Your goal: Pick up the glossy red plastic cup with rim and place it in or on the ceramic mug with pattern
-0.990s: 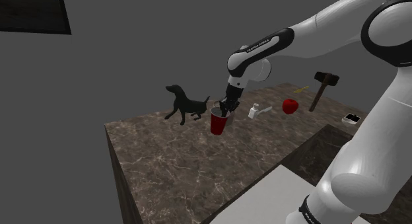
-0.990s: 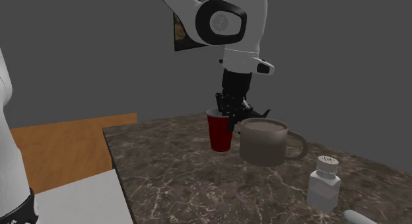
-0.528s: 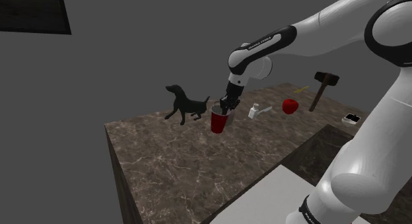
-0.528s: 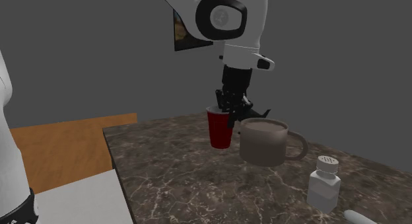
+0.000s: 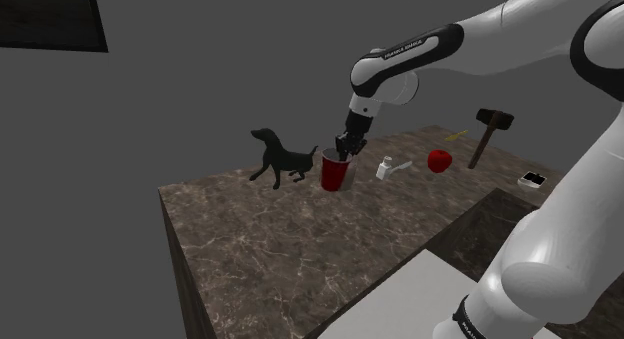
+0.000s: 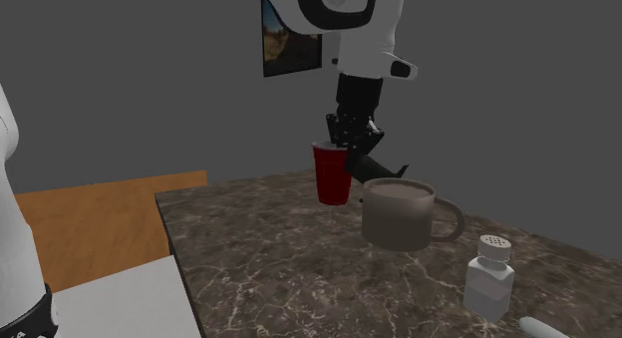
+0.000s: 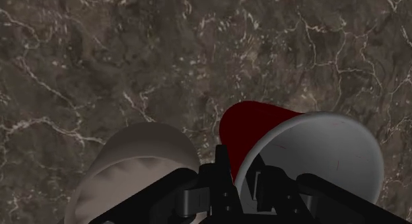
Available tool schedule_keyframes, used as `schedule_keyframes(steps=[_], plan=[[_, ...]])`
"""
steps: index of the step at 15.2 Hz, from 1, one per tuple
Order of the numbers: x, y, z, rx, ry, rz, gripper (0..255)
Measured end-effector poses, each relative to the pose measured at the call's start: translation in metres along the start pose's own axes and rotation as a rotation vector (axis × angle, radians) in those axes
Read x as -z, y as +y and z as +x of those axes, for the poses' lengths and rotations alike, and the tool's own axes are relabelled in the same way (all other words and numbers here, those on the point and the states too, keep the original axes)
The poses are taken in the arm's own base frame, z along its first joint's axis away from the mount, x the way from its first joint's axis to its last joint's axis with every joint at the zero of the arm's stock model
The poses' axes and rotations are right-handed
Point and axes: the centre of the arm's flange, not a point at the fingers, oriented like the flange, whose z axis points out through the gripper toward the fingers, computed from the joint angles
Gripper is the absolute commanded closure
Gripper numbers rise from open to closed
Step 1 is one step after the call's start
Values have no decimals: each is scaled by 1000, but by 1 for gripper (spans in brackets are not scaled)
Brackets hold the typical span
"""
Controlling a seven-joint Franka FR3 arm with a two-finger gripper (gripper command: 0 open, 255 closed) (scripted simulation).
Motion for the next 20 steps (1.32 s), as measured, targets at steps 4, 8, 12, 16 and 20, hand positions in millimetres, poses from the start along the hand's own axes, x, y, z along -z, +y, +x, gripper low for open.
schedule_keyframes(steps=[4,8,12,16,20], plan=[[21,-5,0,0,0,0,255],[42,-10,1,0,0,0,255],[63,-13,0,0,0,0,255],[83,-17,-1,0,0,0,255],[104,-22,-2,0,0,0,255]])
